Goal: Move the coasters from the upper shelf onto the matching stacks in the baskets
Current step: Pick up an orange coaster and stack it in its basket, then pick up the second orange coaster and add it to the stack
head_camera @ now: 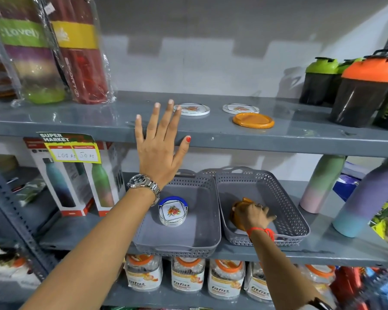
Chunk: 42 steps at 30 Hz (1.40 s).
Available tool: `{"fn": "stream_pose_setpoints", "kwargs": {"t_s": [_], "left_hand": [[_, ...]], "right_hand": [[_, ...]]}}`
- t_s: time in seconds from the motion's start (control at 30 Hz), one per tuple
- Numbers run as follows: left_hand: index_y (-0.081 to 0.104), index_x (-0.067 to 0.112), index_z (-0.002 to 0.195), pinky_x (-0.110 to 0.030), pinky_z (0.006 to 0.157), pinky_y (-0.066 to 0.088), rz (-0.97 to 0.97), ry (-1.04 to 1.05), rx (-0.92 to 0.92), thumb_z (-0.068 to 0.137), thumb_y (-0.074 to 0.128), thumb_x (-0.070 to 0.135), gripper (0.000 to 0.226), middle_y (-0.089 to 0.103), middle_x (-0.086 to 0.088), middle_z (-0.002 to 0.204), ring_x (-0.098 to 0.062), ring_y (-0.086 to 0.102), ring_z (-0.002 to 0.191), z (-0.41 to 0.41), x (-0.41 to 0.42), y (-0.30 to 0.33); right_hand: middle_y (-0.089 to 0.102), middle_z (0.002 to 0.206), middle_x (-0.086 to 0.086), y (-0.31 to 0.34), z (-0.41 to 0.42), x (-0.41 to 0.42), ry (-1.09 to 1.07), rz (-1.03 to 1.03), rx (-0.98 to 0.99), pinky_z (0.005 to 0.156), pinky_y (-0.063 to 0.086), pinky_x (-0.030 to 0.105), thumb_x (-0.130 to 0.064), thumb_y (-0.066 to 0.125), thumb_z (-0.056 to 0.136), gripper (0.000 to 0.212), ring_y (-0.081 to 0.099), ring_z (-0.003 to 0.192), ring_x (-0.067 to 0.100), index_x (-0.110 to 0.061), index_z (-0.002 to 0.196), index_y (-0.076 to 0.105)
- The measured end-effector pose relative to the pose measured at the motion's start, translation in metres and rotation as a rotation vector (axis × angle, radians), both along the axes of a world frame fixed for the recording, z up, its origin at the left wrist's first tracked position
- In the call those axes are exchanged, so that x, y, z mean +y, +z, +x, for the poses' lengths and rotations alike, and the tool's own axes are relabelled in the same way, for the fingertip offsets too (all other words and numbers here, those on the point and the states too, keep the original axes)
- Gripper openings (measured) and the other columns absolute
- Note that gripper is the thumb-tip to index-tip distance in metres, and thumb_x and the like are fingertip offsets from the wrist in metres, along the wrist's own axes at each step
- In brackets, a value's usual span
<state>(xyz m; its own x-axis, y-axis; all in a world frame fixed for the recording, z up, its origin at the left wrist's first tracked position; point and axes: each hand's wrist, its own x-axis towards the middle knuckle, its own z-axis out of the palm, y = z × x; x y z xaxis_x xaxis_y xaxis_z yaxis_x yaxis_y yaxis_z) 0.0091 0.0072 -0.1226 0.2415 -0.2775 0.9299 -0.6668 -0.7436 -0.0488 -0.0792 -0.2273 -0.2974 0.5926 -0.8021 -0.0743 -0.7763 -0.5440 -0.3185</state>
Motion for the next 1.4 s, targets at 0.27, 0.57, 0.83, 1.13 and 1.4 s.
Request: {"fn": "stream_pose_setpoints", "kwargs": {"t_s": [0.27,0.57,0.83,1.13,1.4], "left_hand": [[0.033,0.013,0.146,-0.048,0.116,0.001,0.000,-0.024,0.039,0.098,0.029,0.045,0.058,0.027,-0.002,0.153,-0.023,0.020,0.143,-0.004,0.002,0.002],[0.036,0.015,0.145,-0.043,0.117,-0.006,0.030,-0.073,0.144,0.095,0.030,0.045,0.058,0.028,0.001,0.153,-0.022,0.020,0.143,-0.013,0.007,0.007],[0.036,0.016,0.145,-0.044,0.116,-0.003,0.096,-0.054,0.208,0.096,0.026,0.048,0.059,0.027,-0.002,0.153,-0.024,0.023,0.141,-0.019,0.013,0.011],[0.026,0.016,0.148,-0.045,0.116,-0.001,0.126,-0.032,0.209,0.095,0.025,0.049,0.062,0.023,-0.004,0.155,-0.025,0.020,0.142,-0.016,0.014,0.010],[0.026,0.015,0.149,-0.048,0.116,0.001,0.091,-0.027,0.220,0.094,0.027,0.050,0.065,0.020,-0.005,0.156,-0.026,0.019,0.143,-0.013,0.007,0.007]], "right_hand": [[0.059,0.098,0.011,0.071,-0.044,0.058,0.077,-0.354,-1.156,0.084,0.034,0.038,-0.051,0.052,0.081,0.050,0.049,0.090,0.028,-0.010,0.110,0.056],[0.065,0.099,0.008,0.230,-0.065,0.072,0.233,-0.699,-0.989,0.080,0.045,0.042,-0.058,0.058,0.074,0.061,0.051,0.093,0.031,-0.013,0.115,0.063],[0.049,0.139,0.022,0.279,-0.043,0.051,0.170,-0.332,-0.347,0.115,0.011,0.061,-0.077,0.055,0.071,0.107,0.036,0.135,0.039,-0.003,0.145,0.029],[0.062,0.121,0.013,0.271,-0.041,0.060,0.192,-0.400,-0.648,0.108,0.030,0.054,-0.072,0.068,0.061,0.088,0.044,0.122,0.034,-0.006,0.118,0.057],[0.064,0.115,0.008,0.304,-0.071,0.101,0.310,-0.754,-1.198,0.102,0.038,0.056,-0.082,0.053,0.057,0.104,0.049,0.111,0.025,-0.007,0.129,0.056]]}}
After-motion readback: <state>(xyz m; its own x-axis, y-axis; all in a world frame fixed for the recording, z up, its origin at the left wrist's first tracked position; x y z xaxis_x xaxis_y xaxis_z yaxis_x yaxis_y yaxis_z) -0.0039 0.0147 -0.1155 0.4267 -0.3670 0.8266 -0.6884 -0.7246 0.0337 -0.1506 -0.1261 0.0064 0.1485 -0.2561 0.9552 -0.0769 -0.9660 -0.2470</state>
